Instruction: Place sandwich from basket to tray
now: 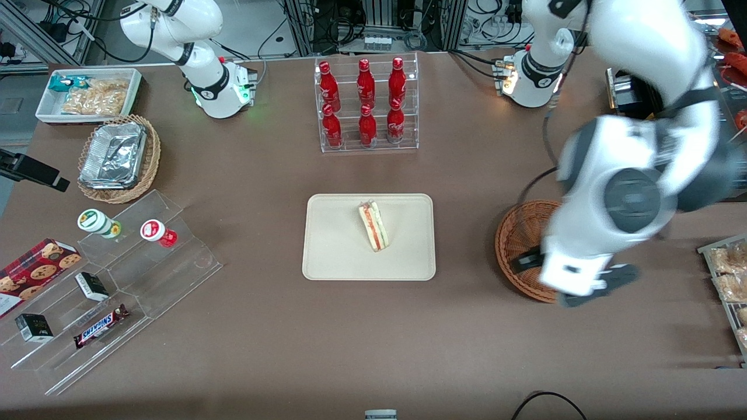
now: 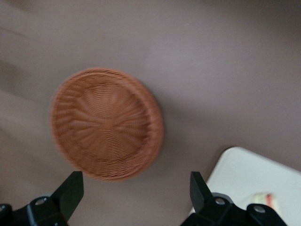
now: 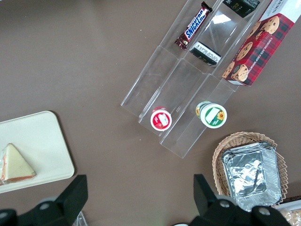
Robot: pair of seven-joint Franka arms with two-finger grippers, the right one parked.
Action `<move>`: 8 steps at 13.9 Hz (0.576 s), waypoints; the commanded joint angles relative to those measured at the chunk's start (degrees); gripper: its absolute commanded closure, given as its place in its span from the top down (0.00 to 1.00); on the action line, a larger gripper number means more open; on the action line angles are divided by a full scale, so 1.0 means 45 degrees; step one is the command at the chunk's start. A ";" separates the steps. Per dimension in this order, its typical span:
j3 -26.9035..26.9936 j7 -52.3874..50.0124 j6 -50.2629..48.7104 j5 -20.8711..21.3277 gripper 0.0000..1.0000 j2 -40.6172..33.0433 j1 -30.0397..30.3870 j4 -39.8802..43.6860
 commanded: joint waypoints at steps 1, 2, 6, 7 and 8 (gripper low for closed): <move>-0.0196 0.2363 -0.1472 -0.0415 1.00 -0.1226 0.1420 -0.0602; -0.0196 0.2892 -0.2019 -0.0726 1.00 -0.1539 0.2005 -0.0602; -0.0176 0.3988 -0.3466 -0.0750 1.00 -0.2515 0.3006 -0.0776; -0.0176 0.4010 -0.3509 -0.0710 1.00 -0.2905 0.3026 -0.1203; -0.0176 0.4010 -0.3374 -0.0594 1.00 -0.3644 0.3026 -0.2193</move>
